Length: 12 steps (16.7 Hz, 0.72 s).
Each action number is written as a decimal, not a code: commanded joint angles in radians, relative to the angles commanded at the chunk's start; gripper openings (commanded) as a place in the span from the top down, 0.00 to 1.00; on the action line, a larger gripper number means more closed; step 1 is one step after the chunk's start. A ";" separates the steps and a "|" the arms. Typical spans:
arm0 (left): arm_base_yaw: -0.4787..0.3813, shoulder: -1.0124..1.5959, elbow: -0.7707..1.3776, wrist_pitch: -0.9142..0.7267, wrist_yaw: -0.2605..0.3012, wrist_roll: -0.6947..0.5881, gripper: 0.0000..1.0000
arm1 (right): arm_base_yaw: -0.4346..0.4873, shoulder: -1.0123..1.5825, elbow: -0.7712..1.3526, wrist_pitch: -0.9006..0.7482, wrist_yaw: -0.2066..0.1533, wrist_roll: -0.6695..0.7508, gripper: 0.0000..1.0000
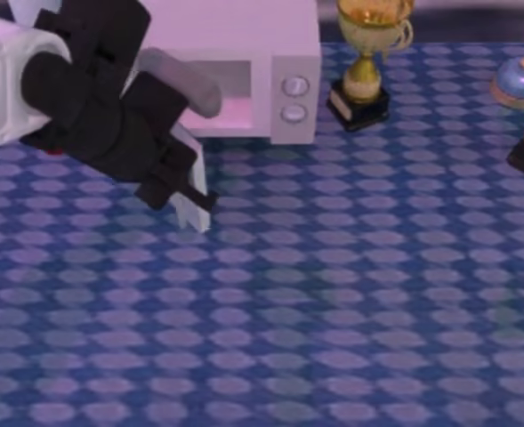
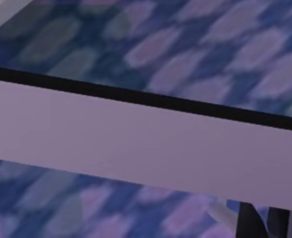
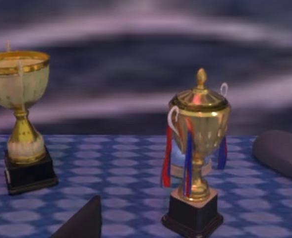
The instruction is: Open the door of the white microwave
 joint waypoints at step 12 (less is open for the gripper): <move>0.019 -0.024 -0.008 0.002 0.025 0.043 1.00 | 0.000 0.000 0.000 0.000 0.000 0.000 0.00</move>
